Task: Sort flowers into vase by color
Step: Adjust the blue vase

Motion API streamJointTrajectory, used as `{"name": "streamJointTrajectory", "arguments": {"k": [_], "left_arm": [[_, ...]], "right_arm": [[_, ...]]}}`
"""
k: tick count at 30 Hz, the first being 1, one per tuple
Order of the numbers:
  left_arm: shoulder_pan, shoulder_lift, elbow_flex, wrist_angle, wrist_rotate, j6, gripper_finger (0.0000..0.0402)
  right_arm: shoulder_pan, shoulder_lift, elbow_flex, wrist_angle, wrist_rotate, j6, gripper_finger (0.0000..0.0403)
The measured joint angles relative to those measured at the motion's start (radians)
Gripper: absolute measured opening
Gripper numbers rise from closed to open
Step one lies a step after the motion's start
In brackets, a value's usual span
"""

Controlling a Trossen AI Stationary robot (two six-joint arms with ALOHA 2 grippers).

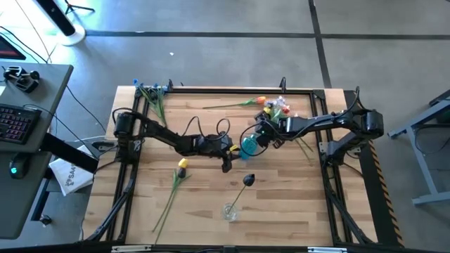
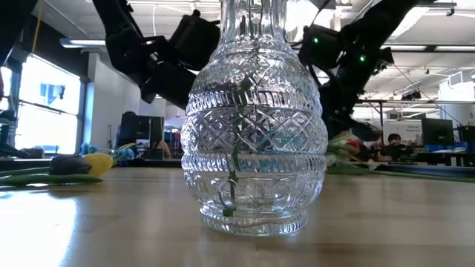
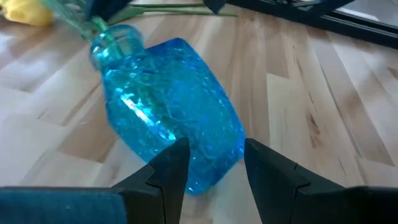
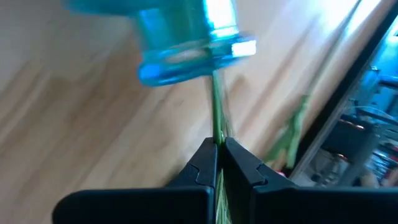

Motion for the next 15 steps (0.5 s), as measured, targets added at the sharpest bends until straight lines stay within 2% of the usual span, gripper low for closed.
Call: {"name": "streamJointTrajectory", "arguments": {"k": [6,15], "left_arm": [[-0.001,0.012,0.004,-0.023,-0.013,0.003,0.0147],[0.001,0.016,0.0,-0.069,-0.153,0.036,0.0147]], "right_arm": [[0.042,-0.002,0.097,-0.068,0.064,-0.005,0.0002],[0.147,-0.002,0.233,-0.183,0.11,-0.023,0.0002]]}}
